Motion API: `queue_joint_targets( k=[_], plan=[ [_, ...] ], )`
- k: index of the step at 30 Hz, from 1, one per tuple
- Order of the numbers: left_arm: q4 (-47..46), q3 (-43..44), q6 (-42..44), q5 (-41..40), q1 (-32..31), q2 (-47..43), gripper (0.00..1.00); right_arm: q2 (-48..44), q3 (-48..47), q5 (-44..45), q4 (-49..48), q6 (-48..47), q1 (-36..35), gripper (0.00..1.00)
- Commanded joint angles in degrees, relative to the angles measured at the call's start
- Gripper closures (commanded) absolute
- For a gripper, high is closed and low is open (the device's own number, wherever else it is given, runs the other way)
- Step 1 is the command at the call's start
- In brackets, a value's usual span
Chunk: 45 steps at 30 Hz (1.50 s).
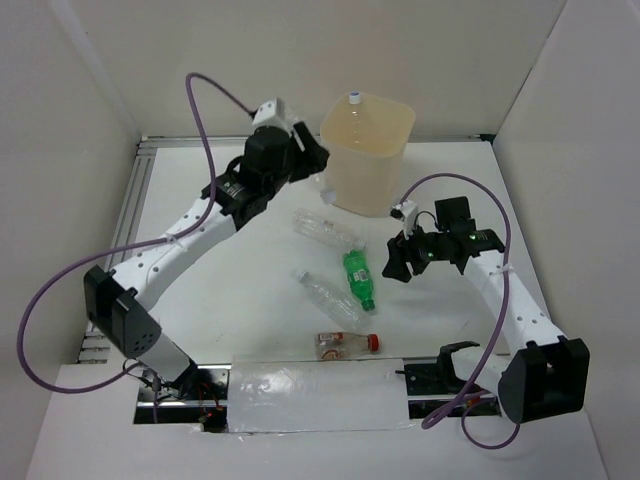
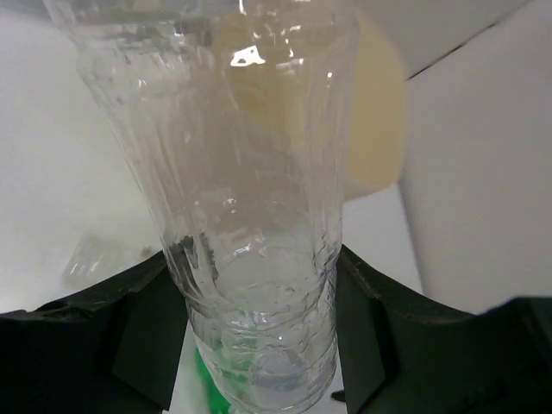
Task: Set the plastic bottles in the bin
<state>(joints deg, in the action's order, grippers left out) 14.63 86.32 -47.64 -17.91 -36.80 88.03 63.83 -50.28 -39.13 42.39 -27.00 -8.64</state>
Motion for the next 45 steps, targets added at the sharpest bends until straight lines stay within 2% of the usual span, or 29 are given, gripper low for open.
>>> queue_joint_targets(
  k=[1,2,5,6,7,9,10,12,14,15,17,19,22,25,26,30,31,33,35,36,37,39,40,42,43,45],
  plan=[
    [-10.9,12.1,11.3,2.8,-1.3,8.0,1.00,0.5,-0.9,2.5,-3.6,1.4,0.1,0.33],
    [-13.6,15.2,12.5,2.8,-2.1,10.2,1.00,0.5,-1.4,2.5,-3.5,1.4,0.1,0.29],
    [-17.1,26.9,15.1,1.1,-2.8,18.9,0.97,-0.6,-1.4,2.5,-3.5,1.4,0.1,0.27],
    [-19.4,31.8,16.9,-1.7,-3.4,21.0,0.92,-1.3,-0.8,2.5,-3.5,2.0,0.1,0.26],
    [-19.5,34.5,16.9,-4.0,-3.4,23.3,0.92,-1.3,-0.8,2.5,-4.2,2.0,0.1,0.26],
    [-20.9,39.2,19.3,-7.0,-4.0,30.0,0.84,-1.9,-0.8,2.0,-4.2,2.0,0.1,0.23],
    [-20.9,43.7,20.4,-10.4,-4.0,32.1,0.77,-1.9,-0.8,2.0,-4.2,2.0,0.1,0.21],
    [-20.4,47.3,22.5,-11.8,-4.0,37.5,0.67,-2.5,-0.8,2.5,-5.0,2.0,0.1,0.15],
    [-19.7,50.1,24.7,-13.7,-4.6,40.1,0.50,-2.5,-0.8,2.5,-5.0,2.7,-0.4,0.00],
    [-19.7,50.1,25.2,-14.3,-4.6,40.8,0.35,-2.5,-0.8,1.5,-5.7,2.7,-0.4,0.00],
    [-19.7,50.1,25.8,-14.3,-4.6,41.9,0.22,-1.4,-0.8,-1.1,-5.7,3.5,-0.4,0.00],
    [-19.2,50.1,25.8,-13.7,-4.6,41.9,0.01,0.6,-1.5,-3.0,-5.7,4.2,-0.9,0.00],
    [-19.9,50.1,25.8,-12.3,-4.1,40.4,0.01,4.7,-2.7,-4.1,-6.5,6.7,-3.0,0.00],
    [-20.4,49.8,27.9,-11.1,-4.1,36.5,0.01,7.1,-2.7,-1.2,-8.8,10.4,-5.2,0.01],
    [-21.3,48.5,28.7,-11.1,-4.1,34.6,0.01,7.9,-2.7,0.3,-9.7,11.9,-5.8,0.03],
    [-28.0,32.1,34.5,-9.4,-6.4,20.5,0.01,13.1,-2.7,4.2,-12.4,16.9,-7.4,0.03],
    [-28.1,25.1,35.2,-8.9,-6.4,15.0,0.01,13.9,-2.2,5.3,-14.4,18.1,-8.9,0.02],
    [-26.9,18.9,35.2,-11.3,-8.6,9.5,0.01,15.5,-2.2,10.0,-16.0,21.4,-10.2,0.00],
    [-25.5,5.7,34.3,-12.9,-10.0,3.1,0.01,17.8,-1.7,12.1,-18.1,22.3,-11.6,0.00],
    [-25.5,0.2,33.2,-15.1,-11.2,-4.1,0.01,18.4,-1.7,14.4,-18.8,24.2,-12.3,0.00],
    [-25.5,-10.9,29.8,-15.1,-11.7,-7.8,0.01,19.7,-1.7,14.4,-19.6,24.7,-13.5,0.00],
    [-23.9,-20.8,25.5,-15.8,-12.5,-14.6,0.01,21.0,-1.0,15.6,-22.3,25.9,-15.3,0.00],
    [-22.3,-28.0,21.3,-16.4,-13.6,-20.0,0.01,22.9,-1.0,19.0,-23.0,27.3,-17.4,0.00],
    [-15.6,-32.9,17.2,-16.4,-14.8,-23.9,0.01,25.0,-1.0,22.9,-24.4,27.8,-18.7,0.00],
    [-12.5,-34.5,11.7,-15.8,-16.2,-26.3,0.01,26.9,-1.7,25.6,-25.1,28.4,-18.7,0.00],
    [-7.4,-37.8,6.5,-15.8,-17.9,-27.8,0.01,28.3,-2.3,27.4,-25.7,28.4,-19.4,0.00]
  ],
)
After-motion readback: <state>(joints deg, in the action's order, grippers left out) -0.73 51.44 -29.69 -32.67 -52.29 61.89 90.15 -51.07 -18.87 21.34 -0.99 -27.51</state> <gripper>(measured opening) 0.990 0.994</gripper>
